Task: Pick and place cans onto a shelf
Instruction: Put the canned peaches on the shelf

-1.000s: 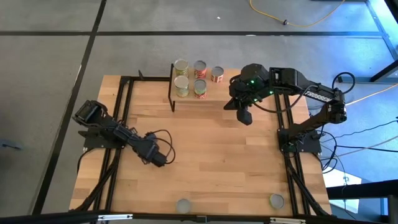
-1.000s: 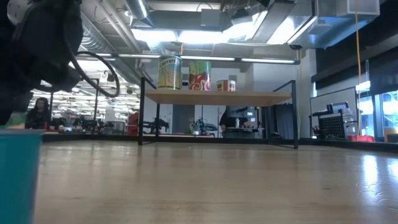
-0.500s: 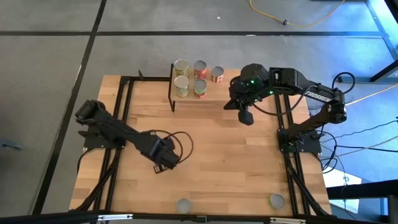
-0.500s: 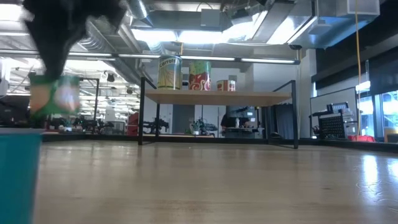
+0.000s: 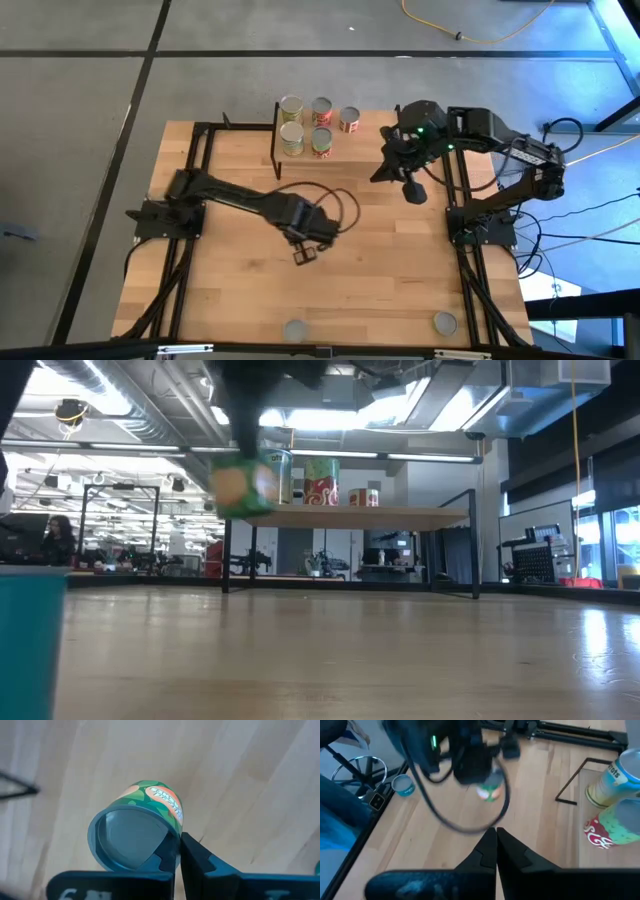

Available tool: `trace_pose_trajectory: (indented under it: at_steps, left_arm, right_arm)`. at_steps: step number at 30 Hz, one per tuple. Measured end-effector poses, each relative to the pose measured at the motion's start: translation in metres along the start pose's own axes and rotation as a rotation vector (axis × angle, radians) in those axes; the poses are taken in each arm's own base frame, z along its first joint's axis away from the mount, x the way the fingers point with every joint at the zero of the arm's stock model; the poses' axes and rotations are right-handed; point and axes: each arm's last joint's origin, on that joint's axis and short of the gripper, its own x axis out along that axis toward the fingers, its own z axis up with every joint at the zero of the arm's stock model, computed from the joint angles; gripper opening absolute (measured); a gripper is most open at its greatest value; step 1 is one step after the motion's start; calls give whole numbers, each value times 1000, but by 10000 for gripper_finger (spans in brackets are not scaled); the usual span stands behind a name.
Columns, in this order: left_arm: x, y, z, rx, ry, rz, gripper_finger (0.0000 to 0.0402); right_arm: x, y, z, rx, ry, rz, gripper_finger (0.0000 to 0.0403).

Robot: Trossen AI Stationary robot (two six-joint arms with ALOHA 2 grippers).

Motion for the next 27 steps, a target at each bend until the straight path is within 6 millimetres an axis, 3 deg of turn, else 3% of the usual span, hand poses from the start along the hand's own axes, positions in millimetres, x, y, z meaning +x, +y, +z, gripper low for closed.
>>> trace_pose_trajectory:
  at_steps: [6, 13, 27]
  left_arm:
    - [41, -25, 33, 70, 75, -37, 2]
    - [81, -47, 46, 101, 147, -113, 2]
    - [88, -51, 49, 63, 174, -190, 54]
  right_arm:
    - [-22, 9, -3, -48, -49, -13, 7]
    - [-42, 18, -6, -70, -103, -13, 8]
    - [-48, 21, -8, -77, -118, -6, 8]
